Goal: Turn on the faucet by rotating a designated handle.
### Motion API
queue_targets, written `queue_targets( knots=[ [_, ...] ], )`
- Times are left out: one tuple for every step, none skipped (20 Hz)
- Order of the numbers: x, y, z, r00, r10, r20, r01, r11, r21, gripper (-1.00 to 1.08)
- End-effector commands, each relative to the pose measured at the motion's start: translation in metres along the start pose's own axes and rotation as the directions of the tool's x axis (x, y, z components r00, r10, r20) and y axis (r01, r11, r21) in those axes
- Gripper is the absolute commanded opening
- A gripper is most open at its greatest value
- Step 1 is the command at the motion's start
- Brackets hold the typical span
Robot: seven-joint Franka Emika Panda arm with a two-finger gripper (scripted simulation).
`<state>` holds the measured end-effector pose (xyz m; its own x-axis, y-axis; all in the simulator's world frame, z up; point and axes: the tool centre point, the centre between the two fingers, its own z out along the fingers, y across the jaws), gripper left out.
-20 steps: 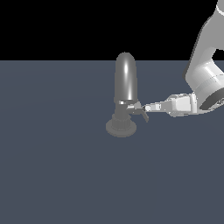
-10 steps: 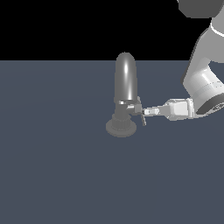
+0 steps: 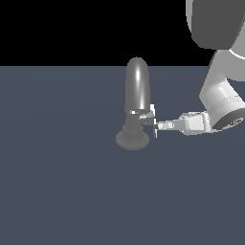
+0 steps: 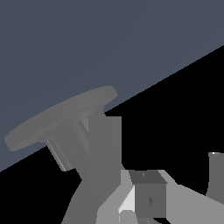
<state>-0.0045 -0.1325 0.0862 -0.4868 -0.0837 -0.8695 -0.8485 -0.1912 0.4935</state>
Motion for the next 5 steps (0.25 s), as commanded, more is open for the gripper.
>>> queue_targets(
  knots=[
    [0.0311,-0.0273,0.0049,1.000,0.025,0.000,-0.025,0.999,0.045,-1.00],
    [0.0333,-0.0292,0.0048,1.000,0.028,0.001,-0.028,0.999,0.045,-1.00],
    [0.0355,-0.0311,0.0048,1.000,0.030,0.001,-0.030,0.999,0.046,-1.00],
    [0.0377,-0.0329,0.0047,0.999,0.032,0.002,-0.032,0.998,0.046,-1.00],
    [0.0377,-0.0329,0.0047,0.999,0.032,0.002,-0.032,0.998,0.046,-1.00]
  ],
)
